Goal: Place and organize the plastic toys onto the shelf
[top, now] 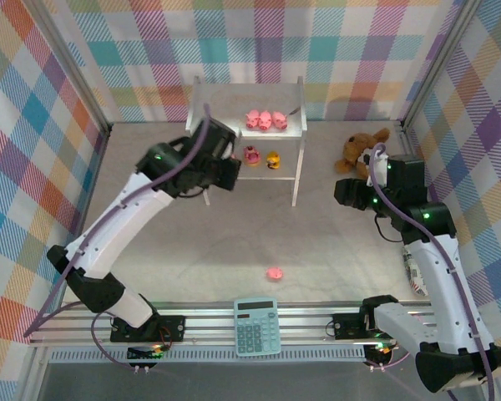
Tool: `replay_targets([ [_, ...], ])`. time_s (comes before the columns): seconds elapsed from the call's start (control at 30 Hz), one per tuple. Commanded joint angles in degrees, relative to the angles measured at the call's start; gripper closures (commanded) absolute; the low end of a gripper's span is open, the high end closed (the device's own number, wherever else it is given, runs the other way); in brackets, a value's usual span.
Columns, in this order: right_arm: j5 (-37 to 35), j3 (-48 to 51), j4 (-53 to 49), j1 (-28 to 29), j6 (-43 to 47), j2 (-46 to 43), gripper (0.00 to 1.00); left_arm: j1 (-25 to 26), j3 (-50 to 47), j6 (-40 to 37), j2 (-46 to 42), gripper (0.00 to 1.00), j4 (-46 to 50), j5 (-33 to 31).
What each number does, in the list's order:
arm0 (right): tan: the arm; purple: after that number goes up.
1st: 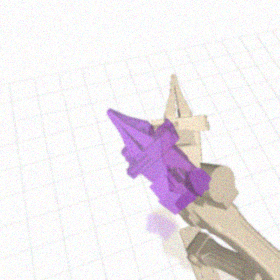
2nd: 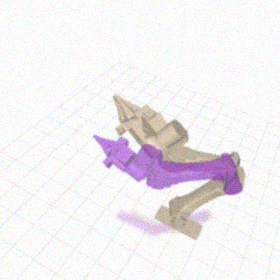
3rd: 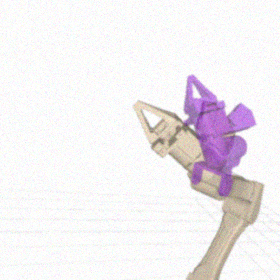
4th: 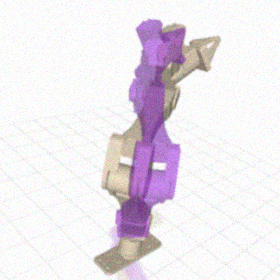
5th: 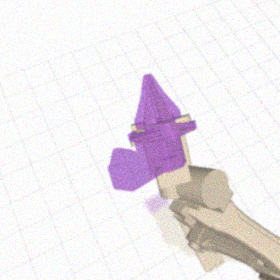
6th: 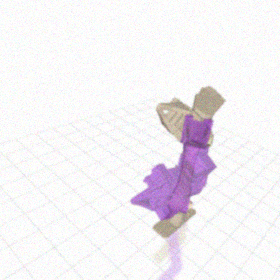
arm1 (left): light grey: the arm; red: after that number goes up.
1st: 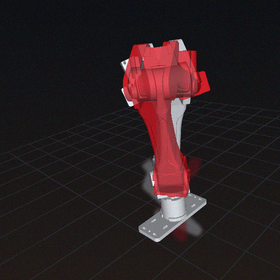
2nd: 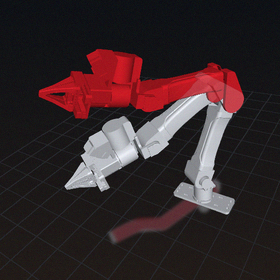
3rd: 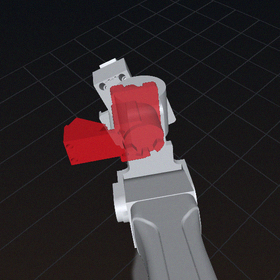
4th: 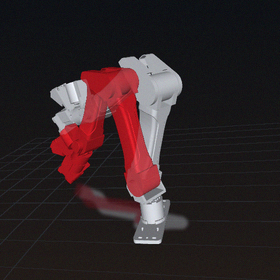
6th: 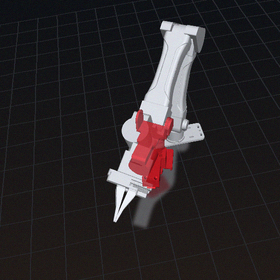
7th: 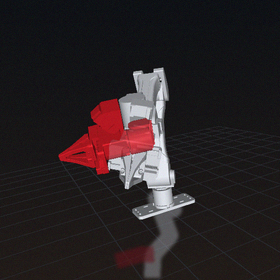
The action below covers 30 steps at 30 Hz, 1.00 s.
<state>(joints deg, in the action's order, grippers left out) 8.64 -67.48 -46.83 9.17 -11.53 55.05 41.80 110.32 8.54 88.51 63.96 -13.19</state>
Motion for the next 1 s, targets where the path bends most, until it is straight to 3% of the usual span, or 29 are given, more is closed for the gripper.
replay_targets([
  [0.0,1.4,-0.2,2.5,-0.3,0.0,0.4,0.39,-3.1,6.2,-5.7,3.0,0.95,4.7,0.7],
  [0.53,2.0,-1.0,4.1,-0.3,0.5,3.2,0.39,-12.1,32.3,-8.0,20.9,0.94,7.7,11.6],
  [0.97,2.2,-1.3,4.8,-0.3,0.4,5.1,0.39,-12.2,33.6,-8.0,22.5,0.89,6.4,11.8],
])
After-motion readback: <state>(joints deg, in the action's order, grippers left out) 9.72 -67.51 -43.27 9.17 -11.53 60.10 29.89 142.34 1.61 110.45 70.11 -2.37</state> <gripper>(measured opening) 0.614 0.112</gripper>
